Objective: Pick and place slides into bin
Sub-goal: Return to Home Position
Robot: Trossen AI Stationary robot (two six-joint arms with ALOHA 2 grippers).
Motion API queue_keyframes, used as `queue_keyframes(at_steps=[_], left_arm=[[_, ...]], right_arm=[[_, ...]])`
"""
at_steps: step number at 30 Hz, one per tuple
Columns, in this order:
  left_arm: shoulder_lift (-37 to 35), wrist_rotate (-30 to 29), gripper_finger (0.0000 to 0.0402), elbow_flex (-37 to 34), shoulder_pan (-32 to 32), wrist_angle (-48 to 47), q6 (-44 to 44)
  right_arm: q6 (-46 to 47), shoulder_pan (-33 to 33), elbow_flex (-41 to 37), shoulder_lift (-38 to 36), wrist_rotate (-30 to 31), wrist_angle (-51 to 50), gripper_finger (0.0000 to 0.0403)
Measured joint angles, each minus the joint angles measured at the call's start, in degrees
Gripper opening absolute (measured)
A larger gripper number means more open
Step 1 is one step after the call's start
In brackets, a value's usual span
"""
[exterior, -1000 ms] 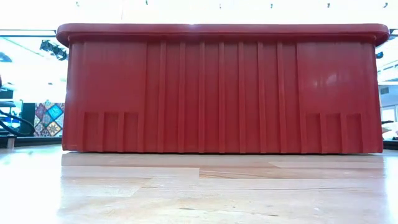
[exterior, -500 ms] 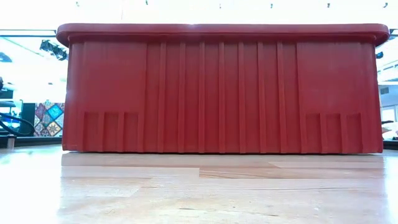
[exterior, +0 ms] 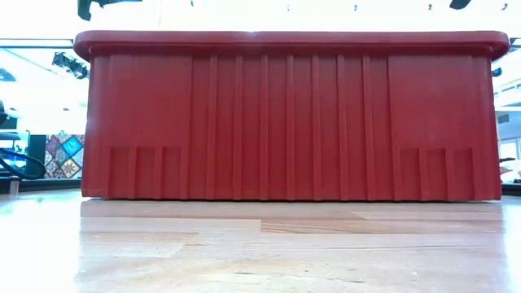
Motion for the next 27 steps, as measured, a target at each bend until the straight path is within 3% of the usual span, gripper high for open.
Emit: queue_keyframes(at_steps=[4, 9, 12, 17, 23, 27], left_arm=[[-5.92, 7.53, 0.0064, -10.27, -0.01, 12.86, 0.38], [-12.47, 27.01, 0.0056, -24.01, -0.05, 36.41, -0.30], [-16.08, 32.73, 0.0051, -30.01, -0.01, 45.81, -2.51], [-22.86, 37.56, 0.0055, -37.29, -0.01, 47.17, -5.51], [-26.14, 42.07, 0.0063, -43.00, -0.01, 50.58, -9.60], [-26.10, 43.99, 0.0061, -42.96, -0.04, 45.15, -6.32]], right_arm=[[0.40, 0.00, -0.40, -1.49, 3.78, 0.64, 0.0027], [0.43, 0.00, -5.54, -4.00, 0.68, 8.55, 0.0030], [-0.42, 0.00, -11.73, -5.99, -1.87, 18.79, 0.0029], [-2.33, 0.00, -24.67, -8.95, -5.88, 38.00, 0.0028], [-0.97, 0.00, -25.26, -9.50, -5.19, 34.25, 0.0029], [-1.57, 0.00, -26.12, -9.47, -8.28, 35.31, 0.0028]])
